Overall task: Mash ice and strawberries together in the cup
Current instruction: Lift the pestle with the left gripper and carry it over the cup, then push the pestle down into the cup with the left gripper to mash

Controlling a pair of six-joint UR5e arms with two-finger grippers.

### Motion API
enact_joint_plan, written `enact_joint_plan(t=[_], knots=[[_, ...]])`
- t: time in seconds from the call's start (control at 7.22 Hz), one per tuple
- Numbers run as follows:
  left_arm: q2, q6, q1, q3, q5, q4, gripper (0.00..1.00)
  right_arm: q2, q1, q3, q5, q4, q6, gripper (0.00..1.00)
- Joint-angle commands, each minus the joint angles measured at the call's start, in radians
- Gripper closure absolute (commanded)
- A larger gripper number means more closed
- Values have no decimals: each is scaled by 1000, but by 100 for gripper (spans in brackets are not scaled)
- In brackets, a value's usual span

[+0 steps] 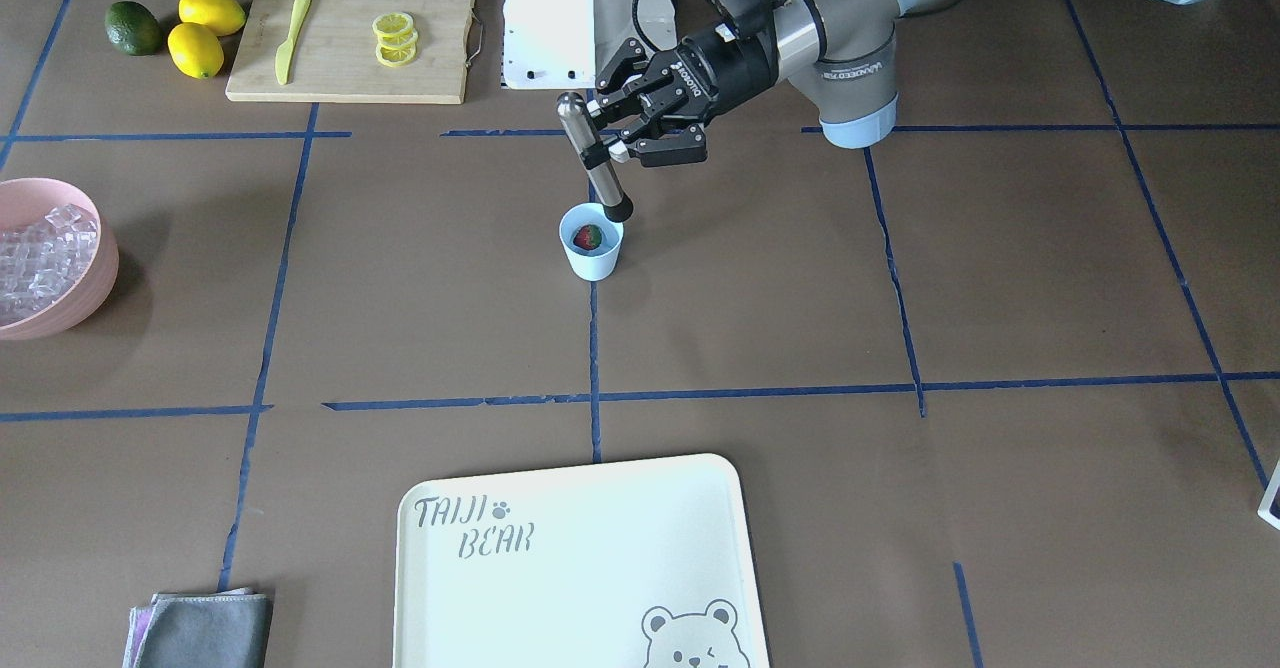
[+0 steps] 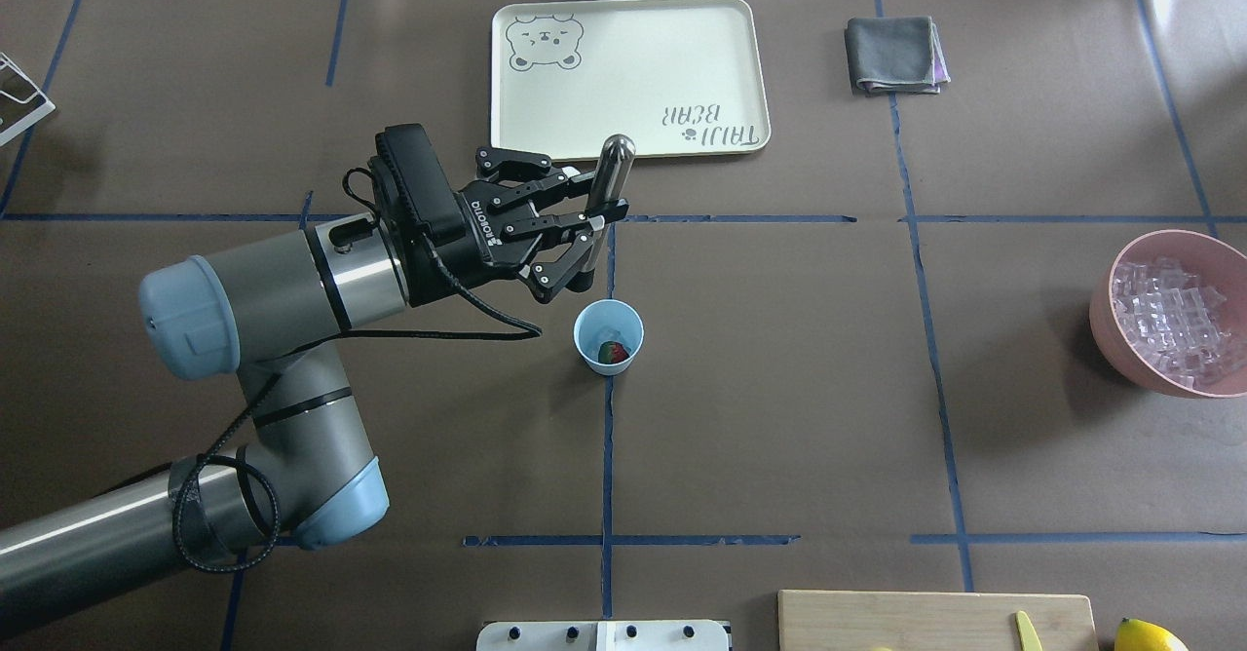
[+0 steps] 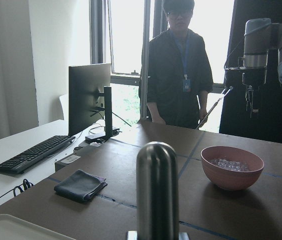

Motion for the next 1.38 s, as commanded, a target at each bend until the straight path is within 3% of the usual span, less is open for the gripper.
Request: enact_joint_plan(t=[0.0,0.42,1.25], knots=[[-4,49,58,55,88,-95,100,3,0,0,0,1,0,0],[-4,78,77,142,92,-194,100,3,0,0,0,1,-2,0],[-33,107,161,237,209,-209,100,4,0,-3,0,1,-2,0]])
